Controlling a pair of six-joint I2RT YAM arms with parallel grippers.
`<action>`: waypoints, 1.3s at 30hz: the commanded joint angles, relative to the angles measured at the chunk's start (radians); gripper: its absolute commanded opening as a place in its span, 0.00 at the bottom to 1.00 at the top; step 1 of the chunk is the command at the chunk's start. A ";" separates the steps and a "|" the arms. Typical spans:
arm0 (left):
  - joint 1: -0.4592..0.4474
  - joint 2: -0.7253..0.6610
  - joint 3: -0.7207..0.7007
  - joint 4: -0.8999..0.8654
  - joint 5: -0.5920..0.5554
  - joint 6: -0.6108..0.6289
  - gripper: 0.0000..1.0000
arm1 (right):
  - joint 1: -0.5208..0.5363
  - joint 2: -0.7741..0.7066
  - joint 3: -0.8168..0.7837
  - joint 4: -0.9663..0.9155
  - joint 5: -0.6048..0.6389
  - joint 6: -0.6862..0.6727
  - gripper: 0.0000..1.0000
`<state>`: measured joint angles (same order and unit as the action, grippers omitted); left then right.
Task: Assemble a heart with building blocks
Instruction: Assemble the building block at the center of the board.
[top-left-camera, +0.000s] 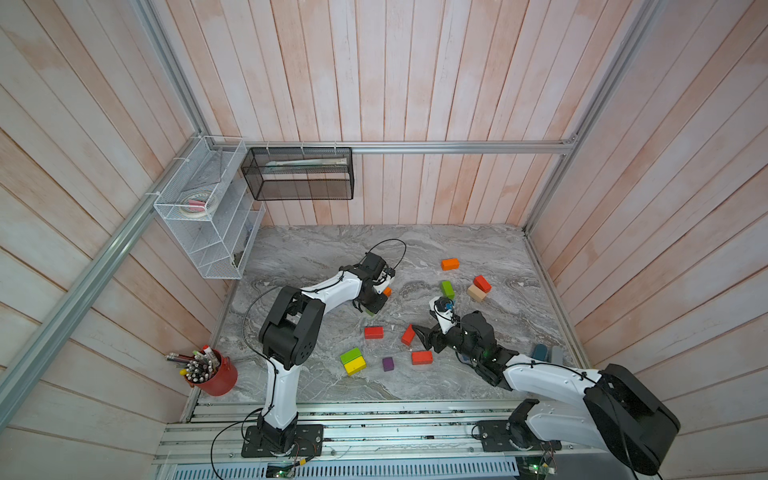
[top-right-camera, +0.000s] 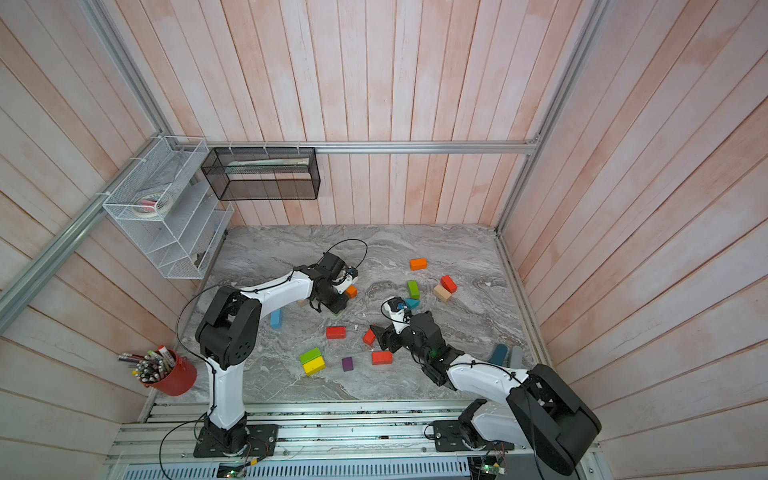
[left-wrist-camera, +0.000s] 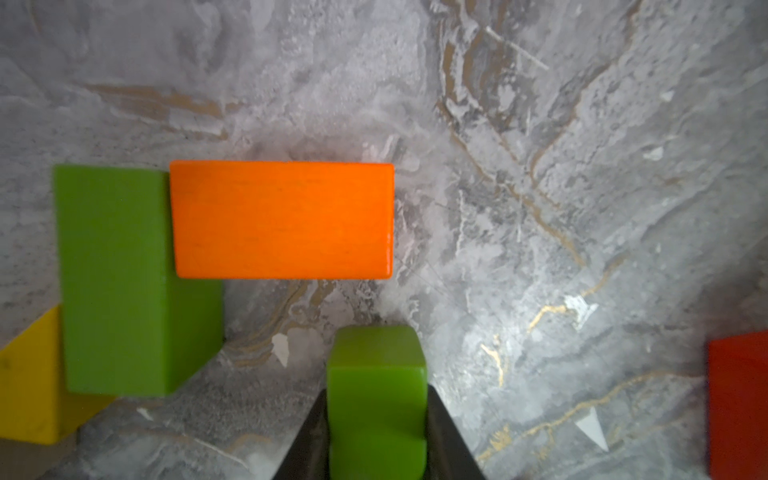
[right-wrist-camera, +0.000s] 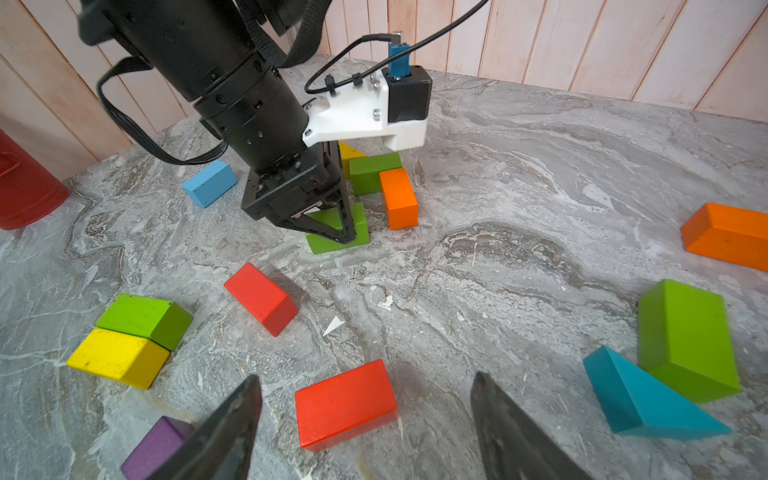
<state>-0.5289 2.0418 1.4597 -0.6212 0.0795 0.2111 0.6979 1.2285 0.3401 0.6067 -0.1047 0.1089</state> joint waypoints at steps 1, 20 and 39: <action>0.002 0.041 0.032 0.000 -0.030 0.026 0.29 | 0.000 -0.009 -0.010 0.019 0.014 0.013 0.79; 0.013 0.080 0.088 -0.008 -0.030 0.039 0.29 | -0.001 -0.003 -0.009 0.021 0.013 0.012 0.79; 0.017 0.093 0.104 -0.016 -0.025 0.039 0.33 | -0.004 0.002 -0.010 0.025 0.010 0.014 0.79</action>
<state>-0.5201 2.1040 1.5482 -0.6239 0.0628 0.2409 0.6968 1.2285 0.3401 0.6071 -0.1020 0.1120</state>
